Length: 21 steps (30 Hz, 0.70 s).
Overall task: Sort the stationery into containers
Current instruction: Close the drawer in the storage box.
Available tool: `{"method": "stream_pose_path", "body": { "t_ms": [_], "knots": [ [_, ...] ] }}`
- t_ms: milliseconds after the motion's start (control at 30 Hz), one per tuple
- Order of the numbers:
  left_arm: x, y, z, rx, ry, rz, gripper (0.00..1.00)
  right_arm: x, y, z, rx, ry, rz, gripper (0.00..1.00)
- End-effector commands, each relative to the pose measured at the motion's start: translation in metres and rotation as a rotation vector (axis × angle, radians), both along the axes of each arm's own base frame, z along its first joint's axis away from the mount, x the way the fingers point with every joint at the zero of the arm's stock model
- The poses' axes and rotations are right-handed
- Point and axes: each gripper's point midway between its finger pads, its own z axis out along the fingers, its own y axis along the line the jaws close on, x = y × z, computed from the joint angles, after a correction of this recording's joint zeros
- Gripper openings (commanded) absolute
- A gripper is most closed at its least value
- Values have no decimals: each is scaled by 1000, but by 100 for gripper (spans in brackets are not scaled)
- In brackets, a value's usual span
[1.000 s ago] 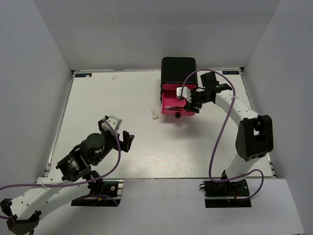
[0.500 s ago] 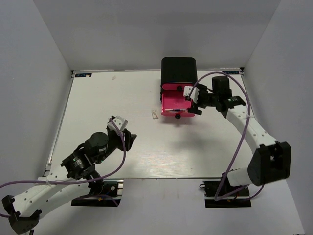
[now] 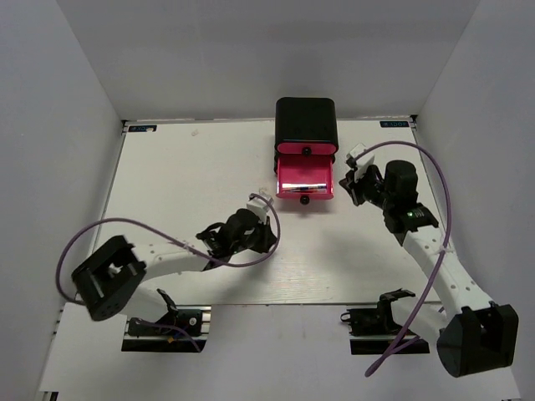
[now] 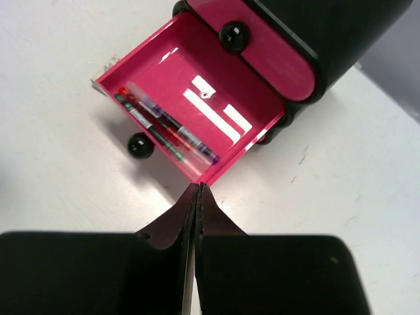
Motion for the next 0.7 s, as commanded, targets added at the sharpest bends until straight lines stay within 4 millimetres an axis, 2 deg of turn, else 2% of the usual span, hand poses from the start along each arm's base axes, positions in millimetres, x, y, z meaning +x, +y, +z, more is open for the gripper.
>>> {"method": "stream_pose_path", "body": {
  "t_ms": [0,33,67,100,133,200,233,433,467,667],
  "knots": [
    [23,-46,29,-192,9,65,10,-6,-4,3,119,18,-73,0],
    [28,-52,26,-196,19,71,12,-7,-8,-2,125,-6,-86,0],
    [35,-64,33,-228,30,84,17,-7,-10,-4,126,-7,-94,2],
    [40,-69,14,-203,60,103,17,-8,-11,-7,127,-7,-96,2],
    [49,-78,21,-245,42,116,17,-8,-16,-4,131,-19,-106,2],
    [59,-85,3,-259,64,164,18,-10,-19,-4,141,-20,-114,2],
    [67,-92,10,-303,44,180,18,-11,-18,0,149,-30,-106,2],
    [95,-99,-7,-351,37,312,22,-16,-19,3,170,-41,-85,2],
    [97,-103,0,-371,27,310,22,-16,-20,2,170,-40,-83,2],
    [112,-103,5,-409,-14,370,28,-17,-21,2,175,-42,-78,2]
  ]
}}
